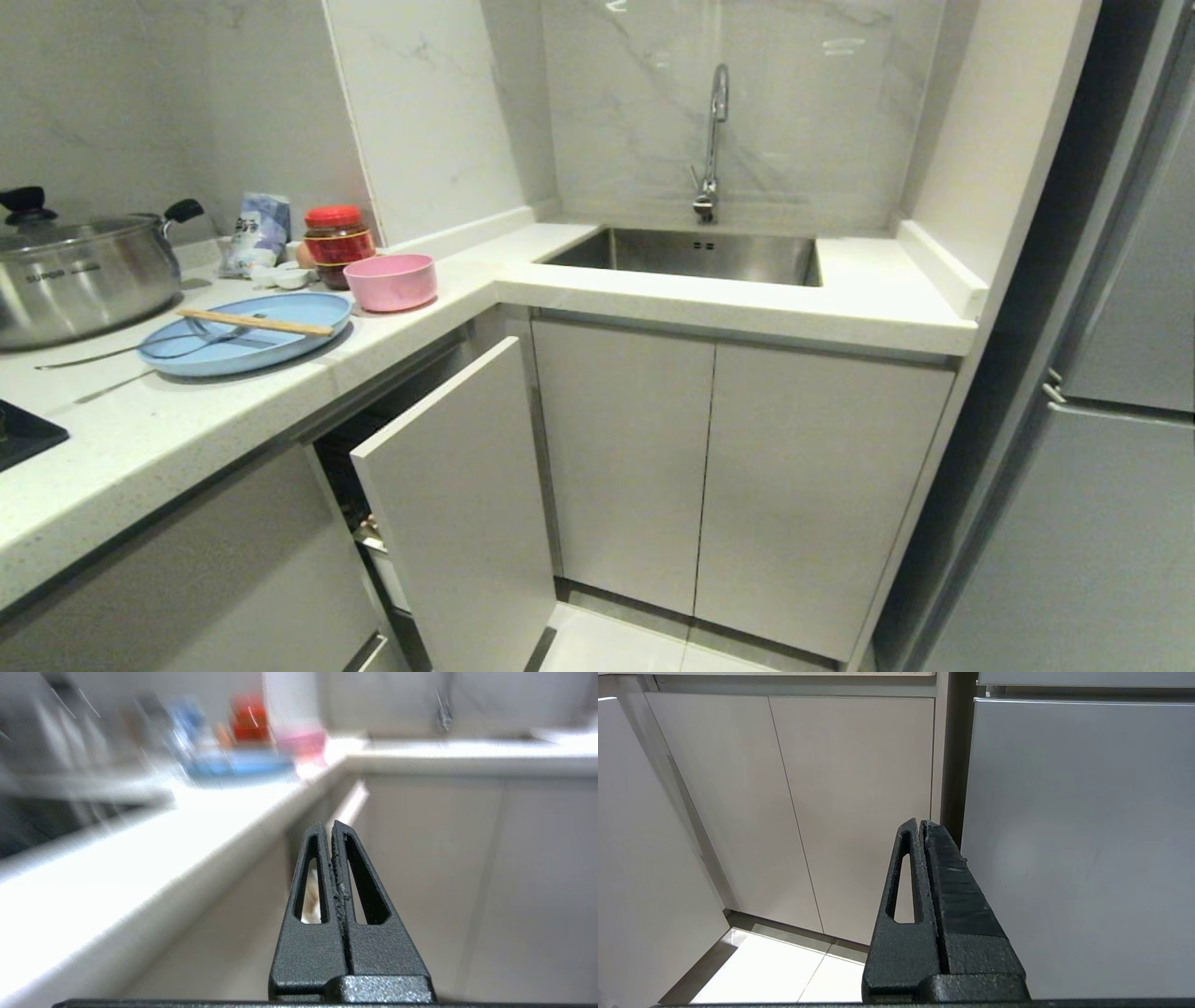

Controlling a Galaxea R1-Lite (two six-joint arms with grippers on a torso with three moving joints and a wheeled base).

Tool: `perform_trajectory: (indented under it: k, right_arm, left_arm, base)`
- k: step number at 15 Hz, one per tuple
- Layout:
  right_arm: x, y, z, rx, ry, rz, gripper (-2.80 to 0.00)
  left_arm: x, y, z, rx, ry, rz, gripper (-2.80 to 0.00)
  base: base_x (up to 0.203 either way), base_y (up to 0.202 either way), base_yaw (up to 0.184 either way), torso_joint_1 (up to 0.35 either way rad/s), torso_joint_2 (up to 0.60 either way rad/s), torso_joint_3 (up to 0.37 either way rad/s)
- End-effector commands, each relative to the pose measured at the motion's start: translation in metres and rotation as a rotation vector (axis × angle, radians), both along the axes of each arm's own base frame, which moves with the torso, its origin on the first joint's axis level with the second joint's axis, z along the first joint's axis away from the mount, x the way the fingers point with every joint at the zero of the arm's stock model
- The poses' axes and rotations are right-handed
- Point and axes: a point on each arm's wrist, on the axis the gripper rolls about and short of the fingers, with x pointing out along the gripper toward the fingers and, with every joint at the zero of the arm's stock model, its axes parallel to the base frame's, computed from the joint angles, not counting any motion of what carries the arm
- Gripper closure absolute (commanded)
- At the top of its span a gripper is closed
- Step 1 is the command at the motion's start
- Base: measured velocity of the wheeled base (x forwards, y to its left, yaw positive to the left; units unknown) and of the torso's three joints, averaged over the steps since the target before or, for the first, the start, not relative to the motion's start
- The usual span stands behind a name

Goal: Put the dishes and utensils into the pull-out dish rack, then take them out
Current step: Open the cupboard

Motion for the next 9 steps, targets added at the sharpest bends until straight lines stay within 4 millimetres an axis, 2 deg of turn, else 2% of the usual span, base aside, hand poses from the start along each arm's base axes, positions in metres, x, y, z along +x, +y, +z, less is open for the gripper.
perform_trajectory:
  k: [1,5,7,9]
  right_arm:
    - [0.002,0.000,-0.007,0.000,0.025,0.000,0.00]
    - [0.002,0.000,-0.007,0.000,0.025,0.000,0.00]
    - [0.002,0.000,-0.007,0.000,0.025,0.000,0.00]
    - [0.002,0.000,-0.007,0.000,0.025,0.000,0.00]
  left_arm:
    - [0.008,0.000,0.065,0.031,-0.008,0.028,0.00]
    - [0.039,0.001,0.164,0.048,-0.084,0.034,0.00]
    - [0.067,0.001,0.193,0.042,-0.076,0.019,0.00]
    - [0.102,-0.002,0.205,0.018,-0.024,-0.029,0.00]
  base:
    - [0.000,0.000,0.000,0.000,0.00,0.000]
    - [0.000,0.000,0.000,0.000,0.00,0.000]
    - [0.000,0.000,0.000,0.000,0.00,0.000]
    - [0.000,0.000,0.000,0.000,0.00,0.000]
